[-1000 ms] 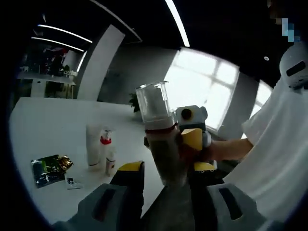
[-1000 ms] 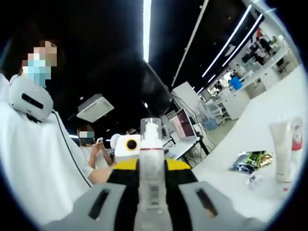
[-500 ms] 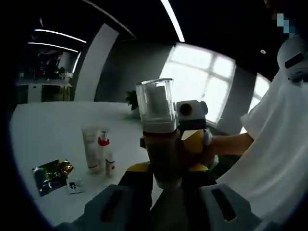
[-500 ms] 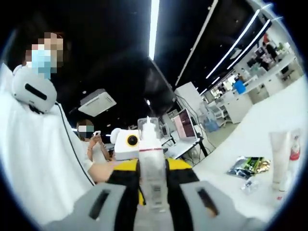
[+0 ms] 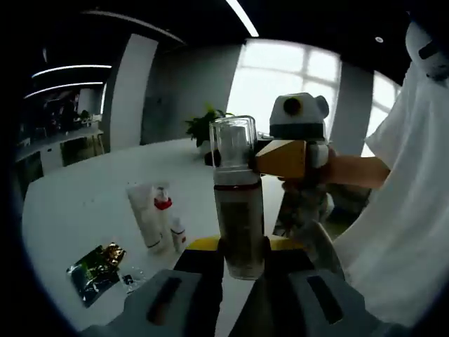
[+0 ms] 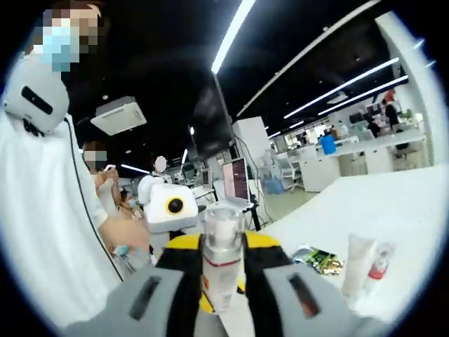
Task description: Arrange the skincare products in the storage area until every visible bottle or jar stands upright without overlapping.
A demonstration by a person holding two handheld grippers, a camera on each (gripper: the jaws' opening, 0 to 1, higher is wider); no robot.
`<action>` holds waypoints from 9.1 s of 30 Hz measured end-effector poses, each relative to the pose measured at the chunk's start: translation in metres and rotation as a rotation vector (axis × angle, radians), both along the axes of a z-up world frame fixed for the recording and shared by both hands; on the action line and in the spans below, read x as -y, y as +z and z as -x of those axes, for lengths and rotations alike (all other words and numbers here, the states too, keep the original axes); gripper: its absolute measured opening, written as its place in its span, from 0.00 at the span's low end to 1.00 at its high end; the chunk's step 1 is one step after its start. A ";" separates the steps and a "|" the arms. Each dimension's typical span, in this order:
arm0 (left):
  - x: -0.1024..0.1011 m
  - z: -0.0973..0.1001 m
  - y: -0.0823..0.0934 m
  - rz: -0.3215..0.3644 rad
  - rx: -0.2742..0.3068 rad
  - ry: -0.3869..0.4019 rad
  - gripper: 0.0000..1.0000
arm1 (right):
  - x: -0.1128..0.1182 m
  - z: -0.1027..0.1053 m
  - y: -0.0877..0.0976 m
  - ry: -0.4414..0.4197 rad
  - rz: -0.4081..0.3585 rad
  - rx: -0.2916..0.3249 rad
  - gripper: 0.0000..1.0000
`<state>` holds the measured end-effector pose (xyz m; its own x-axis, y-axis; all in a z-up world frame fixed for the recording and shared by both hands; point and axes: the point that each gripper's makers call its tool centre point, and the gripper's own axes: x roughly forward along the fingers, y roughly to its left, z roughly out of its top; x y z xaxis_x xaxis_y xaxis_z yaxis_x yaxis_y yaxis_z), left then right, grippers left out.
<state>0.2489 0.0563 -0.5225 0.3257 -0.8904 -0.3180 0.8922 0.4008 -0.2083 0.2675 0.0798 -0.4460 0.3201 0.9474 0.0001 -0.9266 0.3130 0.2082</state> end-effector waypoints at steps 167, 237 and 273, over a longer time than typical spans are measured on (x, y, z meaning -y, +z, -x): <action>-0.111 -0.203 -0.194 -0.495 0.044 -0.045 0.57 | 0.107 -0.051 -0.237 -0.405 0.557 -0.269 0.58; -0.174 -0.264 -0.199 -0.799 -0.068 -0.101 0.23 | 0.098 -0.044 -0.227 -0.415 0.506 -0.306 0.53; -0.053 -0.087 -0.103 -0.612 0.232 -0.428 0.21 | -0.016 -0.057 -0.158 -0.250 0.022 -0.523 0.04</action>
<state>0.3360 0.1094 -0.6251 0.1117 -0.6420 -0.7585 0.9887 -0.0048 0.1496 0.3248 0.0956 -0.6044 0.4860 0.8413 -0.2369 -0.5998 0.5182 0.6097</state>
